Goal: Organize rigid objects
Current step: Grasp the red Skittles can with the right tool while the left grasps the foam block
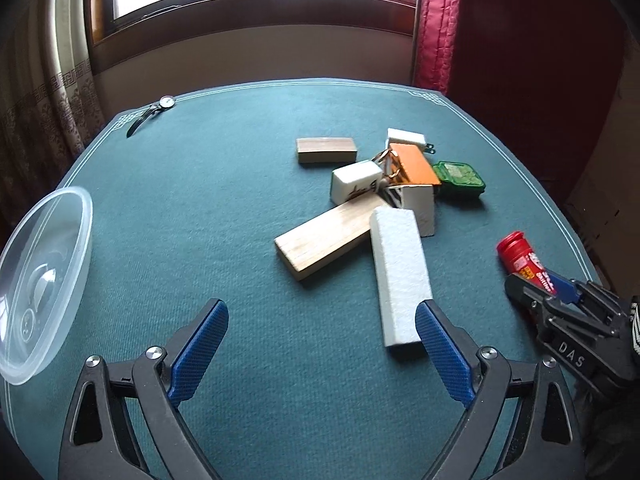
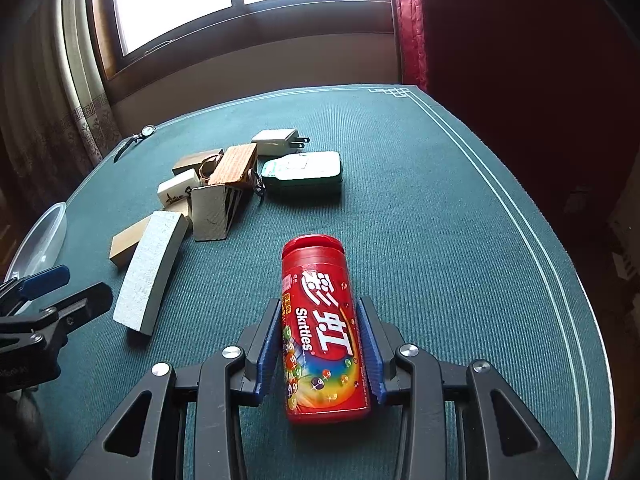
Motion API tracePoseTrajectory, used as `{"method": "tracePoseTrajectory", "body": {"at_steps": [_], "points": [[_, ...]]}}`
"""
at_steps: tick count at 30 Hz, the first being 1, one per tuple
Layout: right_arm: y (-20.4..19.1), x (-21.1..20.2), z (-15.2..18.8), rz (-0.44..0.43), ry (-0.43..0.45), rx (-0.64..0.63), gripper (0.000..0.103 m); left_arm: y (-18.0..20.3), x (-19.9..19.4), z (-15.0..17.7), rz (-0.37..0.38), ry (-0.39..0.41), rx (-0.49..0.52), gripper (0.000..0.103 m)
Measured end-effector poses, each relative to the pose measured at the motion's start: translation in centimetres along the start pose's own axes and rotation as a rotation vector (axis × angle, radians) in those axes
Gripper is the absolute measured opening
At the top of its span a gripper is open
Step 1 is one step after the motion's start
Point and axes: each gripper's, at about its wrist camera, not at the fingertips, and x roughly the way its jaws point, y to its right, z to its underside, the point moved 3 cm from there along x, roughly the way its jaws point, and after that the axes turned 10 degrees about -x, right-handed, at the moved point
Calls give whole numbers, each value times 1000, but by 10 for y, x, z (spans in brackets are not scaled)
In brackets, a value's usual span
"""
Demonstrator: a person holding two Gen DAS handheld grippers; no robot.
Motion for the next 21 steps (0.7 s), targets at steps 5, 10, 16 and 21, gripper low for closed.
{"method": "tracePoseTrajectory", "body": {"at_steps": [5, 10, 16, 21], "points": [[2, -2, 2, -16, 7, 13, 40, 26, 19, -3, 53, -55, 25, 79], [3, -1, 2, -25, 9, 15, 42, 37, 37, -2, 43, -78, 36, 57], [3, -2, 2, -25, 10, 15, 42, 34, 35, -1, 57, -71, 25, 33], [3, -3, 3, -23, 10, 13, 42, 21, 27, 5, 76, -71, -10, 32]]}}
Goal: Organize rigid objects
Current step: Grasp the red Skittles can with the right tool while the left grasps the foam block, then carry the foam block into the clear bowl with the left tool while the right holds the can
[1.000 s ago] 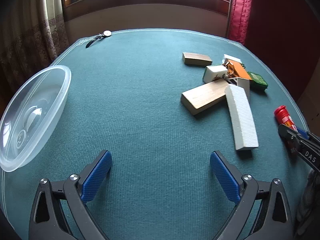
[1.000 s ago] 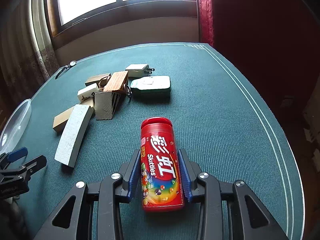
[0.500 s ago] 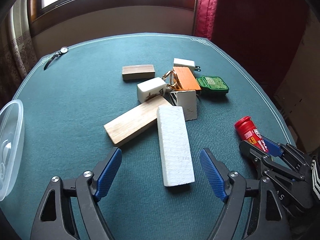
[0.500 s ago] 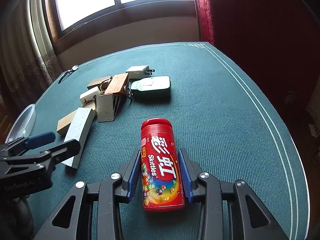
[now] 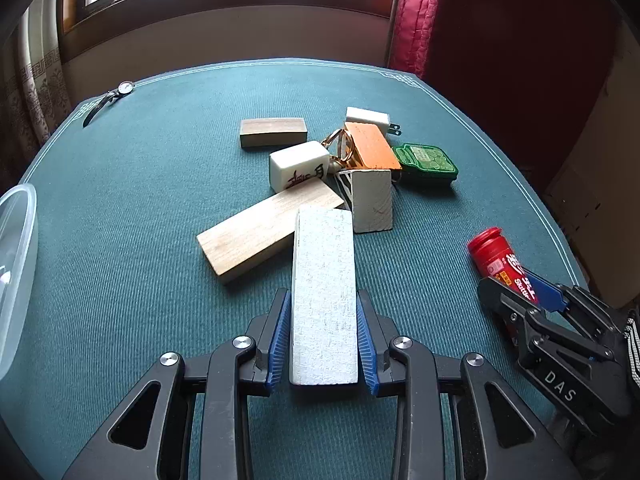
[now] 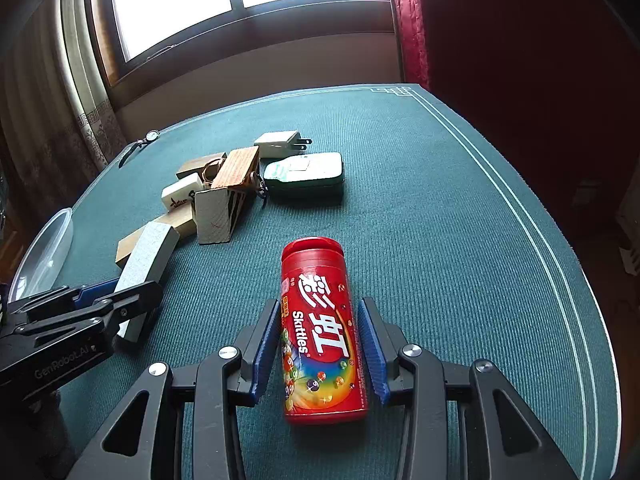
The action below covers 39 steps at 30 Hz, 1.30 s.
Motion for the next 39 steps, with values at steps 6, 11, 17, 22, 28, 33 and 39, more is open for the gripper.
{"method": "tracePoseTrajectory", "body": {"at_steps": [6, 11, 17, 22, 28, 33, 39], "points": [[0, 0, 0, 2, -1, -2, 42, -18, -17, 11, -16, 16, -32, 32], [-2, 1, -1, 8, -5, -9, 42, -41, -36, 11, -52, 67, -69, 32], [-7, 2, -1, 23, -13, -33, 46, -72, -57, 7, -95, 126, -119, 30], [-11, 3, -2, 47, -22, -52, 46, -104, -75, 1, -134, 180, -173, 30], [-15, 3, -2, 74, -29, -67, 46, -130, -88, 0, -146, 202, -221, 30], [-16, 2, -2, 89, -32, -65, 46, -137, -92, 4, -134, 198, -230, 30], [-17, 1, -1, 98, -33, -61, 46, -131, -91, 7, -99, 186, -220, 30]]}}
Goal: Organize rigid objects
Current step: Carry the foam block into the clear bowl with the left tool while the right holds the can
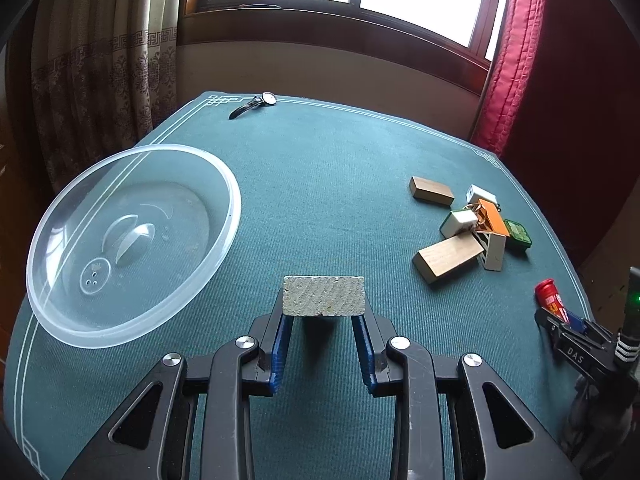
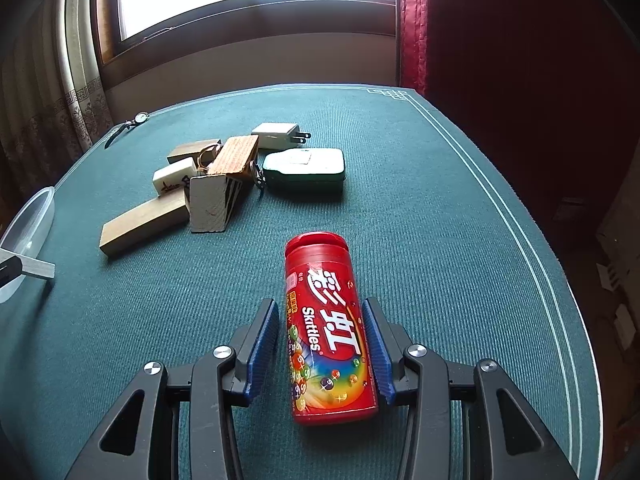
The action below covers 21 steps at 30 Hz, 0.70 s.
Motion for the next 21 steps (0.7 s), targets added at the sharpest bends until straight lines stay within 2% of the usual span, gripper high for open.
{"method": "tracePoseTrajectory", "body": {"at_steps": [8, 15, 18, 21], "points": [[0, 0, 0, 0, 0, -1, 46, -3, -16, -12, 5, 51, -9, 30], [0, 0, 0, 0, 0, -1, 46, -22, -44, -33, -22, 142, -38, 29], [0, 0, 0, 1, 0, -1, 46, -31, -46, -35, -23, 134, -47, 29], [0, 0, 0, 3, -1, 2, 46, -34, -43, -28, -8, 93, -58, 29]]}}
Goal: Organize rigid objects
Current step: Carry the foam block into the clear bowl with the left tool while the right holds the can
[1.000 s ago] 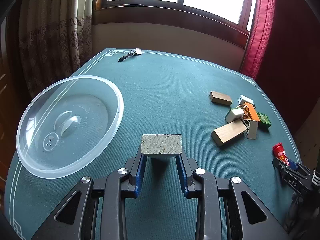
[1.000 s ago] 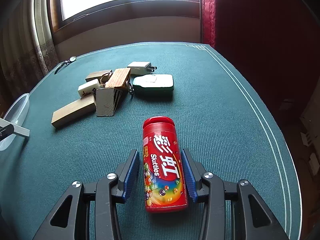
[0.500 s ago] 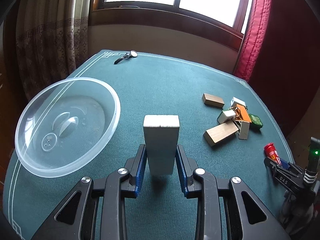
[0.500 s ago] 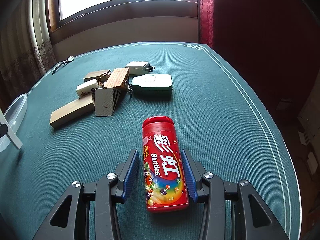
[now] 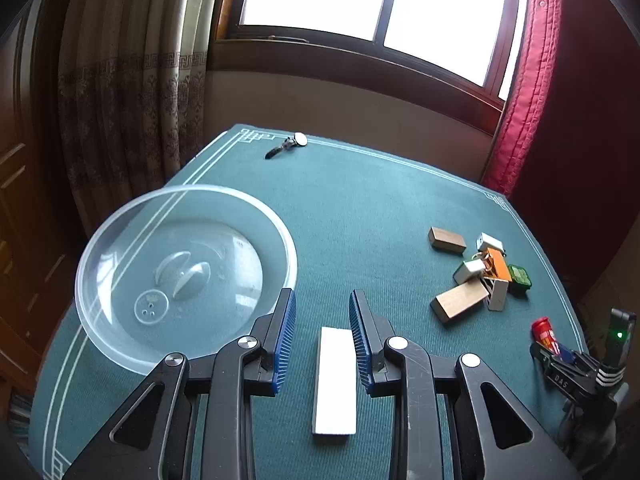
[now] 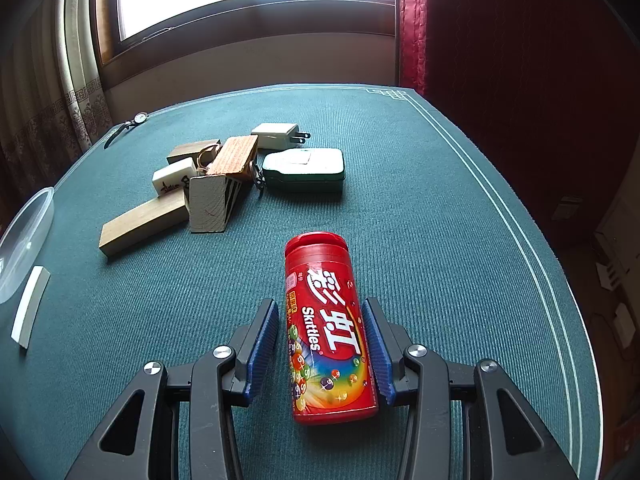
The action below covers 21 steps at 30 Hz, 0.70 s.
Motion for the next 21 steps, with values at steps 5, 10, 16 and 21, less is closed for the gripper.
{"method": "tracePoseTrajectory", "body": {"at_steps": [5, 10, 16, 21], "points": [[0, 0, 0, 1, 0, 2, 46, 2, 16, 25, 18, -103, -6, 30], [0, 0, 0, -1, 0, 3, 46, 5, 35, 43, 11, -174, -3, 30], [1, 0, 0, -5, 1, 6, 47, 7, 47, 51, -9, -189, 14, 40], [1, 0, 0, -8, 2, 6, 48, 8, 56, 61, -42, -199, 45, 40]]}}
